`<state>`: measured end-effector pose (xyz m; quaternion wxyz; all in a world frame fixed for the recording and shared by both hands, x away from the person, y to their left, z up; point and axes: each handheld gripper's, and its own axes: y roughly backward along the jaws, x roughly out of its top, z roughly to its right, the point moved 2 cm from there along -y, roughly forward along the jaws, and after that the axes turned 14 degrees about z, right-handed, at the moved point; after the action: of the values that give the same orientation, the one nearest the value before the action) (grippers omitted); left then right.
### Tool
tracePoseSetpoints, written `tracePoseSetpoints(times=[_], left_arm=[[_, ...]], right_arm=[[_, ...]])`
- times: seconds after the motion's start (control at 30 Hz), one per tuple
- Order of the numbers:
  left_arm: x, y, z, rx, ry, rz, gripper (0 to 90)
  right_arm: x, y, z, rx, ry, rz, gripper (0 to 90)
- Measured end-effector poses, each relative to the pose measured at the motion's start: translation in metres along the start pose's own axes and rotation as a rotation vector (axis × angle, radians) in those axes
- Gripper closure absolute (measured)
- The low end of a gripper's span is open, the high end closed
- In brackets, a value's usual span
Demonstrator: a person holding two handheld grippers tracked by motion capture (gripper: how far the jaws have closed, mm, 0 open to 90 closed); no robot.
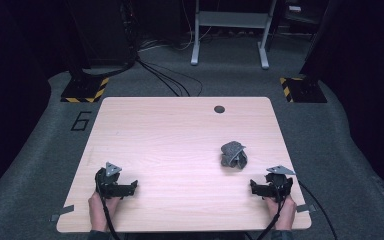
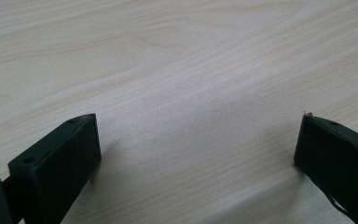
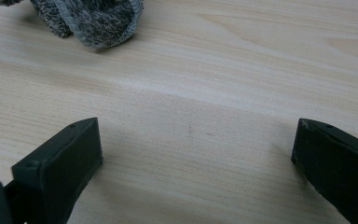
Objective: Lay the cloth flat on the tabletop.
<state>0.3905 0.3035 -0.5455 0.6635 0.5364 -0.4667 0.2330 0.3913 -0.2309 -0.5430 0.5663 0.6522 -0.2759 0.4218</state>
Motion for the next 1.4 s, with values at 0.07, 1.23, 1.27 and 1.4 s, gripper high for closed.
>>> tracePoseSetpoints(times=[0.07, 1.23, 1.27, 1.4], left_arm=[[0.000, 0.000, 0.000, 0.000, 0.000, 0.000, 0.2], [0.000, 0.001, 0.000, -0.002, -0.005, -0.008, 0.2], [0.000, 0.001, 0.000, -0.003, -0.005, -0.008, 0.2], [0.000, 0.001, 0.000, -0.002, -0.006, -0.009, 0.2]], right_arm=[[0.000, 0.000, 0.000, 0.001, 0.003, 0.000, 0.9], [0.023, 0.001, -0.008, 0.122, -0.002, -0.010, 0.0], [0.027, 0.001, -0.008, 0.132, 0.011, -0.002, 0.0], [0.041, 0.001, -0.015, 0.166, 0.022, 0.021, 0.0]])
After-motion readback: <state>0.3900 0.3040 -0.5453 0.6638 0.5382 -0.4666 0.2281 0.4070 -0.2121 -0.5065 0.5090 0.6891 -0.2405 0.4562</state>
